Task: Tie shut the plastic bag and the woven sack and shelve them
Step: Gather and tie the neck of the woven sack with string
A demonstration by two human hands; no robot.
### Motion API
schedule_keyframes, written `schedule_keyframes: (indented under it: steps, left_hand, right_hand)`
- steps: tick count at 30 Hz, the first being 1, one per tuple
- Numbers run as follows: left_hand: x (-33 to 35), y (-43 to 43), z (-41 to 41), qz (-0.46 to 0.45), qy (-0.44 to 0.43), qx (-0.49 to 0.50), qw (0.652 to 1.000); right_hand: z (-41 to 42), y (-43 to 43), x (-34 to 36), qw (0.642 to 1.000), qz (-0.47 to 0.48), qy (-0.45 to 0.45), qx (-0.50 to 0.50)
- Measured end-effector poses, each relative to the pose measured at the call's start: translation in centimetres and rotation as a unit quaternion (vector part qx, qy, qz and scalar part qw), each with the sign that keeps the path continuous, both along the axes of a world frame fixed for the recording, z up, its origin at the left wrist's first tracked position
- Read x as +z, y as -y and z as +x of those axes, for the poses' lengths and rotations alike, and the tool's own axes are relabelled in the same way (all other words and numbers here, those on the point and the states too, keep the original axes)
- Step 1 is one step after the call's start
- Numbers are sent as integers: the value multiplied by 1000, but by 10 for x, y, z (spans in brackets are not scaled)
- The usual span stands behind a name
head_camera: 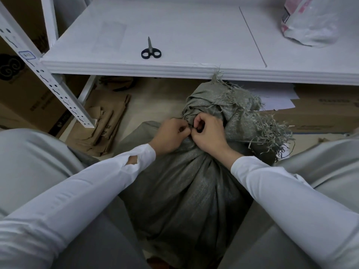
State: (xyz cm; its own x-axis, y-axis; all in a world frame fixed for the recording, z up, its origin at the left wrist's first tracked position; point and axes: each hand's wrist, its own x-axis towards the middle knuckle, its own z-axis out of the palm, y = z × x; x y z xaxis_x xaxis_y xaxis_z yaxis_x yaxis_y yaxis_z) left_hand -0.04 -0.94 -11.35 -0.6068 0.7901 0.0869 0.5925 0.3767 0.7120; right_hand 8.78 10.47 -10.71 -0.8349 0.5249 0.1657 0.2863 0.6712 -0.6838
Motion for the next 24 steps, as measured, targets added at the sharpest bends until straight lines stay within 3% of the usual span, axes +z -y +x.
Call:
schedule_keyframes:
  steps: [5,12,17,24]
  left_hand:
    - [5,6,-5,0,-3,-8,1000]
    - [16,21,-7,-41,-167,-69,983]
    - [14,22,-3,2,-144,-25,989]
    - [3,13,4,74,-106,44,991]
  right_hand:
    - [3,0,8,993,98,-30,58]
    - [3,4,14,987,150,3,58]
    - [2,11,19,991,130,-2,13]
    - [-3,13,26,996,4,57,-75]
